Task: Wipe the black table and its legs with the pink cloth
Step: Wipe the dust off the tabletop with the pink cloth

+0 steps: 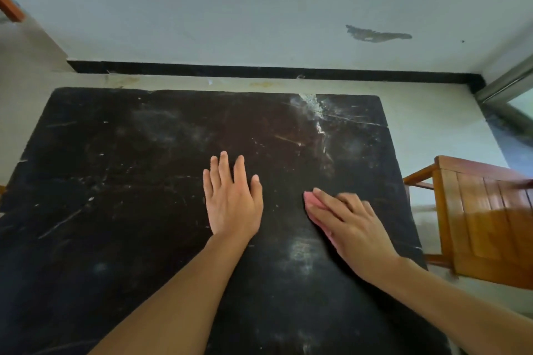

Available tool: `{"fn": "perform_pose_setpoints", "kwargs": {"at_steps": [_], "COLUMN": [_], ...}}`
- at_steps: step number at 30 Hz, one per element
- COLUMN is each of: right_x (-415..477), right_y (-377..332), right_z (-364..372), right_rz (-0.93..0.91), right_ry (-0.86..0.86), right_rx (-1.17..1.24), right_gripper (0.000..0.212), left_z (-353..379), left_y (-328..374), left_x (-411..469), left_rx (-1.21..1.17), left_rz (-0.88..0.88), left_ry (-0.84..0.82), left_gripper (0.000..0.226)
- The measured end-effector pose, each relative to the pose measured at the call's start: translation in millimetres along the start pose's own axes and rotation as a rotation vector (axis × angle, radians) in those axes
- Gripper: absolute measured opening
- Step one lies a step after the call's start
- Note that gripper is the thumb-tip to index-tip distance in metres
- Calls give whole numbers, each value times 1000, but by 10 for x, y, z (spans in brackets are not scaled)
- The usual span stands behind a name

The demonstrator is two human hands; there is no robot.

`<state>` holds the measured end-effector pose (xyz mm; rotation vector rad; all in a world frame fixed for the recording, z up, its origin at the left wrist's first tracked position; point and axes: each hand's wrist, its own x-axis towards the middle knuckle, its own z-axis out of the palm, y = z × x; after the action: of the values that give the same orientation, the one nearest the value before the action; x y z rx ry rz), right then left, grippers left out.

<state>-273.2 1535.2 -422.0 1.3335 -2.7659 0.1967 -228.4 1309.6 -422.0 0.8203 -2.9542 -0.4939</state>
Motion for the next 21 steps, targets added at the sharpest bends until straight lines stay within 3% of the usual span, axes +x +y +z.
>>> {"fn": "perform_pose_setpoints", "kwargs": {"at_steps": [2,8,10,14,17,19,21], "right_x": [336,1845,2019,1330,976,1371,1901], "right_y": [202,977,1015,582,433,657,929], "right_z": [54,-132,-256,-174,76,115,80], "right_rz": [40,498,561,302,139,171,310], "right_ry": [34,-78,-63,63,47,72,-2], "right_rx": [-38,15,74,79,13,-42,-44], "right_gripper": [54,17,30,22,41,35,16], "left_z": [75,112,136,149,160,178,198], "left_y": [51,70,54,44,62,45,32], "left_x": [26,30,31,21,50,58,52], "left_rx": [83,118,118,140,152,156,177], "left_rz": [-40,-41,-52,-53,-55,-56,-49], "left_ry": [-37,-50,-50,-11,-8,6,26], "left_gripper": [58,60,60,61,64,63,61]}}
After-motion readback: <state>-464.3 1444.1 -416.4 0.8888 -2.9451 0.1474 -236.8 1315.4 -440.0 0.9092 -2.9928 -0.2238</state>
